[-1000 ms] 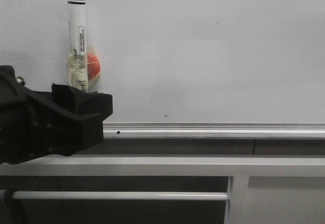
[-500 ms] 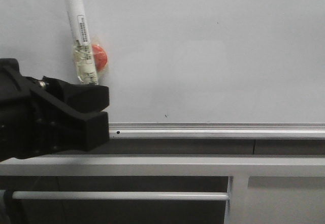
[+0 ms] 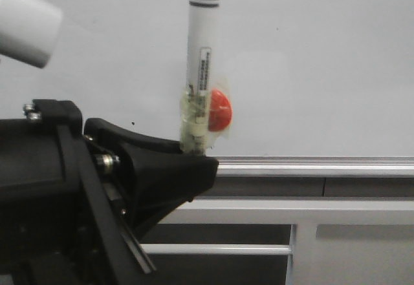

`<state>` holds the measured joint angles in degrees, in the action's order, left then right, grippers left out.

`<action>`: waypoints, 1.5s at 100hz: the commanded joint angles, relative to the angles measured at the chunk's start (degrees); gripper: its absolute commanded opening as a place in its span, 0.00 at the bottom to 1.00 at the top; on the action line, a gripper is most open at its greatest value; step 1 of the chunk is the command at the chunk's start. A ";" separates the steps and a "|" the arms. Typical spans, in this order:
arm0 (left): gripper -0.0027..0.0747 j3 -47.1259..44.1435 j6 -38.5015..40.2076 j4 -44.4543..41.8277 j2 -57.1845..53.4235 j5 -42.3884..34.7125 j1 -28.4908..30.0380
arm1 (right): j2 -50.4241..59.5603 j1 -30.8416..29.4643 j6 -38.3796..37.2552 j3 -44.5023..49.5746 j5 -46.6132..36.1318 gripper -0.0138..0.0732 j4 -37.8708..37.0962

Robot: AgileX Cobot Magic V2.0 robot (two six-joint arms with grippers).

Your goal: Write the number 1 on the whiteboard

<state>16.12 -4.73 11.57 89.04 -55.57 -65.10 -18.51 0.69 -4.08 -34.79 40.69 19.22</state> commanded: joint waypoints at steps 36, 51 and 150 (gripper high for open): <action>0.01 15.88 -23.51 -2.91 -15.18 38.10 -0.21 | -2.43 21.37 5.80 -1.96 -0.96 0.09 -1.14; 0.01 16.78 -26.79 -3.04 -20.20 45.18 -0.13 | -5.32 27.82 15.87 -1.96 5.31 0.21 1.88; 0.01 23.86 -28.09 -11.19 -17.95 63.09 5.19 | -28.63 31.08 49.46 -8.31 4.07 0.55 13.14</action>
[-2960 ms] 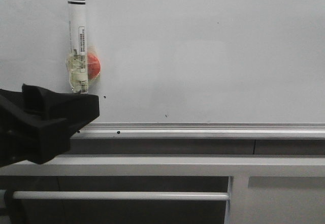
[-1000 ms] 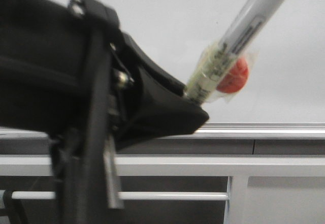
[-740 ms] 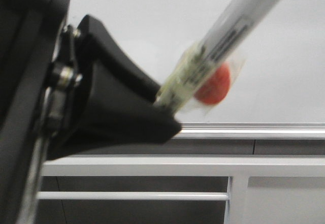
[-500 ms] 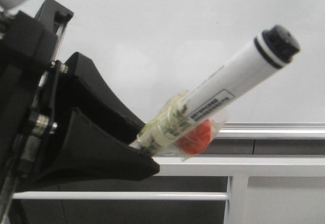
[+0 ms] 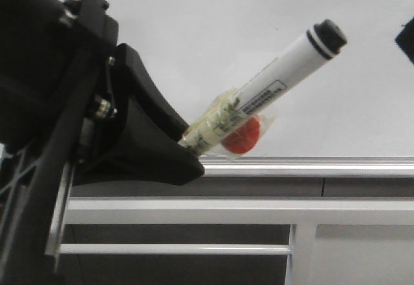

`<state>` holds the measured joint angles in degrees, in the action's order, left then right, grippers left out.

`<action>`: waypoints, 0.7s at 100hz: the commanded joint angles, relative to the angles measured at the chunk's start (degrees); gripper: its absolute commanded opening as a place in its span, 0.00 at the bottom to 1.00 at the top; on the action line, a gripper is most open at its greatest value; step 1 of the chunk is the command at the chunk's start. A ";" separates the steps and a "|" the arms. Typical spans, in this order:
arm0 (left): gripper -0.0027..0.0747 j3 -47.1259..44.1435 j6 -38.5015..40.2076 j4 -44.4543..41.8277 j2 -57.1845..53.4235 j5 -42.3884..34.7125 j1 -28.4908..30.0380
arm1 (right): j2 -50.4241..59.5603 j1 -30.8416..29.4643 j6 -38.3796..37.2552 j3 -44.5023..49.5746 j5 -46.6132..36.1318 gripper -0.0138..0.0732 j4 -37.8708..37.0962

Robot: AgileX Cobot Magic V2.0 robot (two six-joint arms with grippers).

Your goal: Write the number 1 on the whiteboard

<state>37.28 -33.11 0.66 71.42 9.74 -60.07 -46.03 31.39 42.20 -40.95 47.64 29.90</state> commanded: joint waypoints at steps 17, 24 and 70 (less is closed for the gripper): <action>0.01 3.81 0.29 -0.28 0.41 -1.54 0.17 | -3.66 0.78 3.29 -3.35 -4.08 0.55 2.88; 0.01 3.81 0.29 -0.28 0.41 -1.31 0.17 | -4.57 0.78 3.29 -4.26 -4.54 0.55 1.89; 0.01 3.81 0.29 -0.17 0.41 -1.51 0.17 | -11.02 0.87 4.07 -8.79 -3.80 0.55 3.91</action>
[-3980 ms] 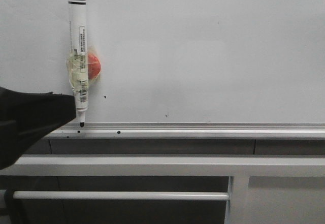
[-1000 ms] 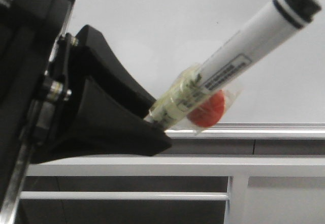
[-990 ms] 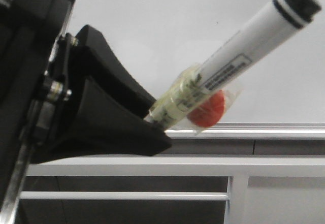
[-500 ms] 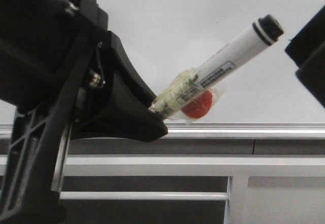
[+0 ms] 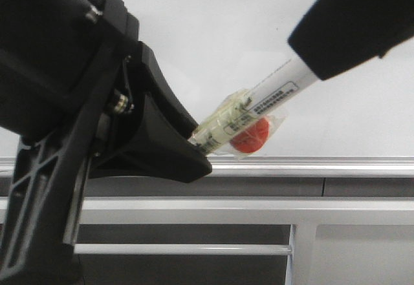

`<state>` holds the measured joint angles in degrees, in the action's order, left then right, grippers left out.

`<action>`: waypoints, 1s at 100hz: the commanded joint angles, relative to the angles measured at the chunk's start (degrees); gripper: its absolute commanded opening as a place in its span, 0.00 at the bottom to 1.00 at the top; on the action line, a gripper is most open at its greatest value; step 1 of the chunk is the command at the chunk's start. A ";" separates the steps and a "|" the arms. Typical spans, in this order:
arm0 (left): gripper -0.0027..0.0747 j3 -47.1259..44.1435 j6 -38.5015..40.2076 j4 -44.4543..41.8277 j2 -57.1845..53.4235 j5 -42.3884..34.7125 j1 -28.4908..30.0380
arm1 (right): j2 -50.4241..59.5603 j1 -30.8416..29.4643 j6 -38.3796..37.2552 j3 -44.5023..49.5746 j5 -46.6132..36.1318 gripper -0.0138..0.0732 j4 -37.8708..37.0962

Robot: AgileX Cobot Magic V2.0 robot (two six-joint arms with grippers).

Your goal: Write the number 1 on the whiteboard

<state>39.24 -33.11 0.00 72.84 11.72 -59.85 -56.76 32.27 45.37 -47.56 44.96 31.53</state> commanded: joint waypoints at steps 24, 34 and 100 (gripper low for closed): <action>0.01 1.85 0.29 0.49 -1.01 -5.35 -0.06 | -1.76 -0.02 0.99 -2.18 -0.78 0.55 3.54; 0.01 1.85 0.29 1.16 -1.01 -5.35 -0.06 | -1.76 -0.02 0.99 -2.18 -1.21 0.55 3.54; 0.01 1.85 0.29 1.22 -1.01 -5.80 -0.06 | -1.76 -0.02 0.99 -2.18 -1.81 0.43 3.97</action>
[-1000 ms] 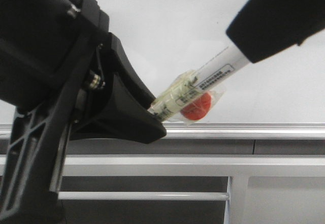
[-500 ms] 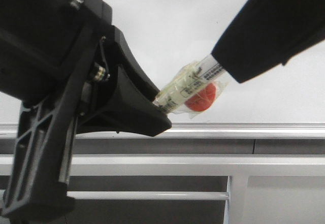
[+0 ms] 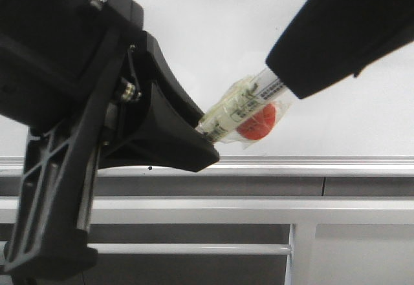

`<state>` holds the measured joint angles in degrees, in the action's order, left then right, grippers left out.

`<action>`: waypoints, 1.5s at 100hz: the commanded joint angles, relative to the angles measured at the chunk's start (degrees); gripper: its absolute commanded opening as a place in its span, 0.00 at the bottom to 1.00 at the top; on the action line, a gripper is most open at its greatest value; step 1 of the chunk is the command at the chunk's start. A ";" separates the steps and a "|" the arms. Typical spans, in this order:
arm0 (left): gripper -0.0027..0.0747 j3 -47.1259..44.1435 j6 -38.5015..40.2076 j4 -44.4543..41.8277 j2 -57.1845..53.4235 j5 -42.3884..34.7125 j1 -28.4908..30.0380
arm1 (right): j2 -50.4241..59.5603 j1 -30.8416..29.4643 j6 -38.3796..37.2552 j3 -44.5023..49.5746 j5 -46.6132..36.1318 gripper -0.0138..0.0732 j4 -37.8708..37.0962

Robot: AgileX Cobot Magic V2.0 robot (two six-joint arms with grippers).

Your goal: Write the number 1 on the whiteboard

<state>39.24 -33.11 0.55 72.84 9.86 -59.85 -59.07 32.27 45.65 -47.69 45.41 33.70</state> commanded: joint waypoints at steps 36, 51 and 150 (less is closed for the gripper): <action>0.50 1.85 0.29 0.67 -1.01 -4.03 -0.06 | 0.55 -0.02 0.71 -2.05 -1.89 0.08 1.93; 0.58 1.85 0.29 0.56 -1.50 -4.03 -0.06 | 0.55 -0.02 0.58 -2.05 -1.82 0.08 1.93; 0.01 -6.69 18.92 13.48 -43.69 2.18 13.18 | 29.71 -0.02 -8.66 15.14 -14.50 0.11 -2.27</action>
<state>33.91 -17.45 13.31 30.04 18.53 -49.95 -32.24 32.27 38.30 -34.62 36.72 30.61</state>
